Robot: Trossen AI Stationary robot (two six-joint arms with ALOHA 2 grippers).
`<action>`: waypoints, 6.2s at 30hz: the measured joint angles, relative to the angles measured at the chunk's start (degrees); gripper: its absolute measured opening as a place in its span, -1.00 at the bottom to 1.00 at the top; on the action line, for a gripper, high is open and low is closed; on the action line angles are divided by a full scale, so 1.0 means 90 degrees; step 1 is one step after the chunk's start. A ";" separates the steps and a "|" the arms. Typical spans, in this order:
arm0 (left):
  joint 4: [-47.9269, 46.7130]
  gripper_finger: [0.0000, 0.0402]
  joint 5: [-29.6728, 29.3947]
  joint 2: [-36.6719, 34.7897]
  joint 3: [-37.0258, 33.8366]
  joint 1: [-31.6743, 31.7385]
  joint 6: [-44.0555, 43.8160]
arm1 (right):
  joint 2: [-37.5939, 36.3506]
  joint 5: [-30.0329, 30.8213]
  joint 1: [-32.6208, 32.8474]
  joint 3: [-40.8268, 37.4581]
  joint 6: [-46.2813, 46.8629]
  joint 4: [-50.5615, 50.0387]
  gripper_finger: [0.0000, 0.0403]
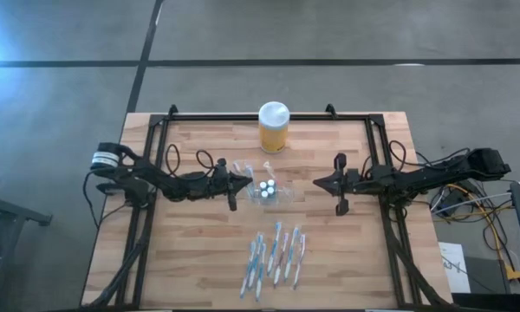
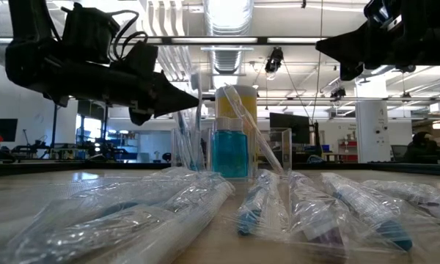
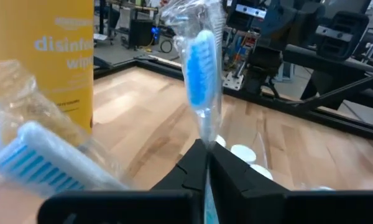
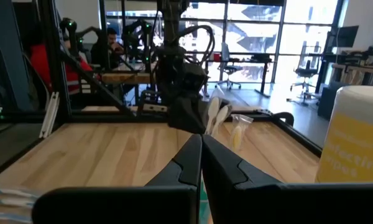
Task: Pick & Place toothbrushing station
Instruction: Put the blue toothbrush into the transparent organizer, then put the violet toothbrush into the transparent organizer
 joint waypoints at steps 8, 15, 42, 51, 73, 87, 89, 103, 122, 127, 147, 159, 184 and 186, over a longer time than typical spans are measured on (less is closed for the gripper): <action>-0.0364 -0.68 0.0102 -0.0372 -0.0017 -0.0002 -0.0122 | 0.0000 -0.0004 0.0000 0.0000 0.0525 0.0005 -0.96; -0.1423 -0.48 0.0055 -0.1013 -0.0021 0.0000 -0.0130 | 0.0000 -0.0002 0.0000 0.0002 0.0669 0.0009 -0.96; -0.6247 -0.83 0.2175 -0.7355 -0.1016 -0.0017 0.2277 | 0.0000 0.0063 0.0016 0.0002 0.2768 -0.1047 -0.96; -0.6242 -0.98 0.2237 -0.8113 -0.1460 -0.0014 0.2508 | 0.0000 0.1176 0.0815 0.0935 0.3305 -0.2800 -0.96; -0.7234 -0.94 0.2382 -0.8147 -0.1357 -0.0014 0.1473 | 0.3236 0.3521 0.3165 0.6083 0.6855 -0.9055 -0.96; -0.7546 -0.95 0.2818 -0.8144 -0.1358 -0.0014 0.1088 | 0.6329 0.2266 0.3157 0.8875 0.8456 -1.1396 -0.96; -0.7588 -0.95 0.2841 -0.8144 -0.1357 -0.0014 0.0986 | 0.6627 0.2264 0.3167 0.9116 0.8186 -1.1287 -0.95; -0.7612 -0.95 0.2868 -0.8144 -0.1360 -0.0014 0.0813 | 0.7366 0.1756 0.3065 0.9577 0.8118 -1.0022 -0.33; -0.7709 -0.94 0.3149 -0.8144 -0.1362 -0.0014 0.0554 | 0.7376 0.0323 0.3315 0.9104 1.0845 -1.1571 -0.12; -0.7709 -0.94 0.3149 -0.8144 -0.1362 -0.0014 0.0541 | 0.7376 0.0318 0.3278 0.8766 1.1018 -1.1475 -0.12; -0.7728 -0.94 0.3145 -0.8142 -0.1372 -0.0014 0.0564 | 0.7325 -0.0281 0.3033 0.7532 1.0083 -1.0081 -0.38; -0.7731 -0.94 0.3145 -0.8142 -0.1374 -0.0014 0.0566 | 0.7156 -0.0186 0.3038 0.7504 0.9649 -1.0251 -0.91; -0.7807 -0.94 0.3133 -0.8127 -0.1566 -0.0014 0.0730 | 0.4567 0.6067 0.2510 0.7246 0.3636 -0.7792 -0.92; -0.7813 -0.94 0.3130 -0.8127 -0.1578 -0.0014 0.0754 | 0.4580 0.5727 0.2398 0.7071 0.2640 -0.6832 -0.92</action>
